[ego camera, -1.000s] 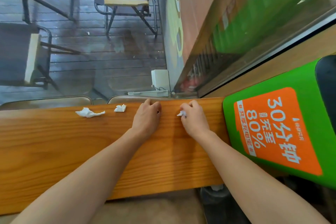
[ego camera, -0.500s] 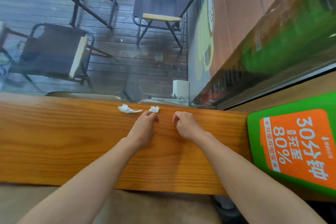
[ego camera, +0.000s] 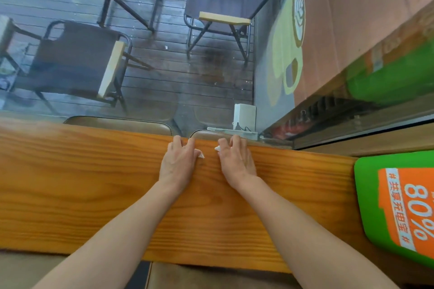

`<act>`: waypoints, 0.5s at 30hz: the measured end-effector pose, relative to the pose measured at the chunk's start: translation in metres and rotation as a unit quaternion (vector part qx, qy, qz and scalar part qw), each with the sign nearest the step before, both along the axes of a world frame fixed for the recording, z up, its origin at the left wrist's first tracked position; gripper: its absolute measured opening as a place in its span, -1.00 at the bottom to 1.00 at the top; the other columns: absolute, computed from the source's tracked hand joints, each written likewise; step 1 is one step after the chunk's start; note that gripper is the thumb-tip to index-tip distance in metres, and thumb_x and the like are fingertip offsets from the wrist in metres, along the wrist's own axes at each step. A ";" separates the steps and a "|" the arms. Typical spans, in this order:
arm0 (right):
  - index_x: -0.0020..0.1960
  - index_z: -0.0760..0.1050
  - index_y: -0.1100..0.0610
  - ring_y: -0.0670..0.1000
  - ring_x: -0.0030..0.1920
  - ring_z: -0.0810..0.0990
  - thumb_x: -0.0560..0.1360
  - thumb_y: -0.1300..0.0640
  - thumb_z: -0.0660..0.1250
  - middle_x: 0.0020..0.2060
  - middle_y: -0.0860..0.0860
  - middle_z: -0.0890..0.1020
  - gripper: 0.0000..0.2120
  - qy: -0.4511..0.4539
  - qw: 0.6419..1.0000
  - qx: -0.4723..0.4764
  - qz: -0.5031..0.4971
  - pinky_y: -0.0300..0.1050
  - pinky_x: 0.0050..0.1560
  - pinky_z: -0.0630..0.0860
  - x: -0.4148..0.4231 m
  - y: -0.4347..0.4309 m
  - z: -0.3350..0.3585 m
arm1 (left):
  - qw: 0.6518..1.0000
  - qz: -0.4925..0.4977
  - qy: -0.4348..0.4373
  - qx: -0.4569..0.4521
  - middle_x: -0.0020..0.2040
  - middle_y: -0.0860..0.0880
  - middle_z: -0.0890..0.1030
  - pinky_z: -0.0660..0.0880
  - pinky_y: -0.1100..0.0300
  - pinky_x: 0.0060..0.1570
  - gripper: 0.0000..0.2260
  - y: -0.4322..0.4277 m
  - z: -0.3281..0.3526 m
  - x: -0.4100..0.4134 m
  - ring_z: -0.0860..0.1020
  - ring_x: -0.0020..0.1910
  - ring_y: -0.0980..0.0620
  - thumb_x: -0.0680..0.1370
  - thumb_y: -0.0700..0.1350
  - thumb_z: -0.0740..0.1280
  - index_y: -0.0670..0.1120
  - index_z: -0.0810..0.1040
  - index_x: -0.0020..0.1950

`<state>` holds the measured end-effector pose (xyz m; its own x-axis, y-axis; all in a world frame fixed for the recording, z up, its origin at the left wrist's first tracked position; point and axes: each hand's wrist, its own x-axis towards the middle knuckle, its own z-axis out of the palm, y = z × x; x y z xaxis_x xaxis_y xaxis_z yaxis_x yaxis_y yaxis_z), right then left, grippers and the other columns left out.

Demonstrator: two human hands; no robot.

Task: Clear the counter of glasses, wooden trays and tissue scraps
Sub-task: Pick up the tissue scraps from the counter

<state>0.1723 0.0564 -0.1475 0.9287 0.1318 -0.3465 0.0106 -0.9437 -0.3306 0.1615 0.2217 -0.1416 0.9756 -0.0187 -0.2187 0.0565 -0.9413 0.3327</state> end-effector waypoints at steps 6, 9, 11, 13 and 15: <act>0.17 0.39 0.14 0.04 -0.12 0.41 0.63 0.24 0.02 -0.06 0.06 0.43 -0.79 -0.005 0.999 0.030 -0.015 -0.12 -0.22 0.35 -0.023 -0.004 0.005 | 0.998 -0.053 0.008 0.016 -0.12 -0.07 0.59 0.42 0.17 -0.31 -0.90 0.000 -0.001 -0.022 0.45 -0.23 0.01 0.66 -0.12 0.20 -0.12 0.48 0.06; -0.08 0.42 0.17 0.07 -0.28 0.45 0.61 0.24 0.00 -0.22 0.04 0.41 -0.76 0.016 0.998 0.044 -0.039 -0.09 -0.37 0.34 -0.035 -0.009 0.019 | 0.997 -0.032 0.062 -0.030 -0.07 -0.07 0.58 0.38 0.19 -0.34 -0.92 -0.009 0.010 -0.032 0.47 -0.28 0.02 0.65 -0.22 0.17 -0.12 0.44 0.08; -0.21 0.40 0.18 0.07 -0.31 0.43 0.61 0.20 0.00 -0.27 0.03 0.39 -0.71 0.041 0.996 0.040 -0.066 -0.06 -0.36 0.34 -0.044 -0.017 0.023 | 0.993 -0.039 0.100 -0.058 0.05 -0.12 0.51 0.50 0.08 -0.27 -0.89 -0.018 0.022 -0.040 0.58 -0.19 -0.11 0.63 -0.26 0.17 -0.14 0.44 0.12; -0.21 0.40 0.18 0.06 -0.30 0.42 0.58 0.19 0.01 -0.26 0.02 0.41 -0.73 0.071 0.990 0.049 -0.109 -0.02 -0.32 0.34 -0.053 -0.032 0.031 | 0.988 -0.057 0.123 -0.067 0.15 -0.13 0.45 0.59 0.02 -0.11 -0.83 -0.030 0.034 -0.047 0.60 -0.09 -0.15 0.59 -0.32 0.22 -0.14 0.46 0.16; -0.20 0.46 0.16 0.08 -0.23 0.46 0.52 0.25 0.04 -0.22 0.01 0.45 -0.75 0.101 0.987 0.054 -0.109 -0.01 -0.24 0.42 -0.065 -0.049 0.043 | 0.985 -0.082 0.134 -0.067 0.16 -0.13 0.49 0.57 0.06 0.00 -0.77 -0.045 0.043 -0.053 0.58 -0.01 -0.13 0.57 -0.35 0.25 -0.13 0.49 0.18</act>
